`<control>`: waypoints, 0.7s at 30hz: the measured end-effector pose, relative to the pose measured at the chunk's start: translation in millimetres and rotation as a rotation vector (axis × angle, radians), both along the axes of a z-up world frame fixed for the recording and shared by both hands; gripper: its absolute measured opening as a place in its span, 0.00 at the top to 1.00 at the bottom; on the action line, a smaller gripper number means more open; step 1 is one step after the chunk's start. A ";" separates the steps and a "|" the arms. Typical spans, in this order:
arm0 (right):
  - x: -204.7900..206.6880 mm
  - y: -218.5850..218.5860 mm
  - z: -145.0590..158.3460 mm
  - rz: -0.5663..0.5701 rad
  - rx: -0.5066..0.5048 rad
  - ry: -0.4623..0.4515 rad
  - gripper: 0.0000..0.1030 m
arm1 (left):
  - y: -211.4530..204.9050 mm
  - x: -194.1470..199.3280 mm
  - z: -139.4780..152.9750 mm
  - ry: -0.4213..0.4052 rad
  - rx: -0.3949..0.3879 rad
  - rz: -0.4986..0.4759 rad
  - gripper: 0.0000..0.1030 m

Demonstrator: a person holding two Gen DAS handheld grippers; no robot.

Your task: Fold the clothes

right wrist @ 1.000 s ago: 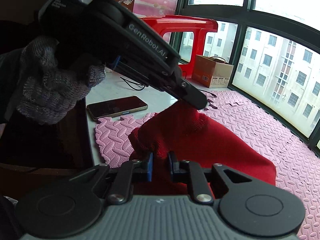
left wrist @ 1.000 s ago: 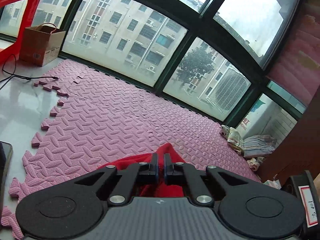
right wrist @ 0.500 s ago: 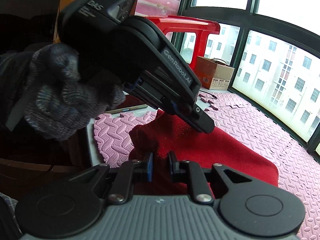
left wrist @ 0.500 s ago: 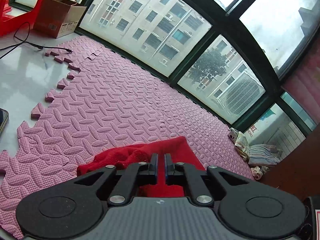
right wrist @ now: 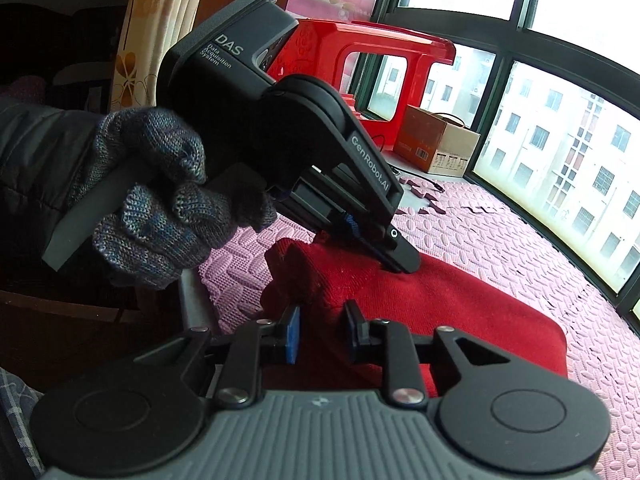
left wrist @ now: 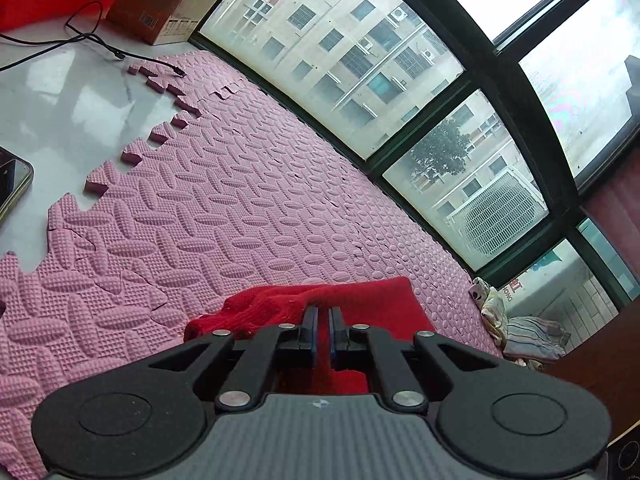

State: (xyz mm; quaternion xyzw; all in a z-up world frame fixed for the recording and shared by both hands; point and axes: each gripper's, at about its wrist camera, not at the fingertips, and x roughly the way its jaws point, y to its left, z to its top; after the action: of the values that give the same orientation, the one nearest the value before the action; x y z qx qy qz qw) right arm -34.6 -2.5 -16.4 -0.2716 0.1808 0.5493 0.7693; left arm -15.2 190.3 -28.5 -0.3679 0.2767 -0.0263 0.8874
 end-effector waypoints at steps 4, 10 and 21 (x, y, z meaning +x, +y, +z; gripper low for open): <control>4.2 -5.9 10.6 -0.019 0.036 0.027 0.75 | 0.6 -1.7 -2.6 -0.013 -0.009 0.001 0.93; 26.2 -34.1 36.6 -0.132 0.121 0.095 0.75 | -0.2 -2.7 -3.8 -0.016 -0.009 0.002 0.93; 80.1 -91.2 28.8 -0.398 0.101 0.149 0.75 | 0.4 -4.2 -4.6 -0.019 -0.005 0.001 0.93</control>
State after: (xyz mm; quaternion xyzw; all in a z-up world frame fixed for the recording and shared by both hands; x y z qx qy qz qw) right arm 45.4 -93.7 12.4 -0.1501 0.2596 0.4135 0.8597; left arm -19.5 190.6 -33.1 -0.3698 0.2680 -0.0301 0.8891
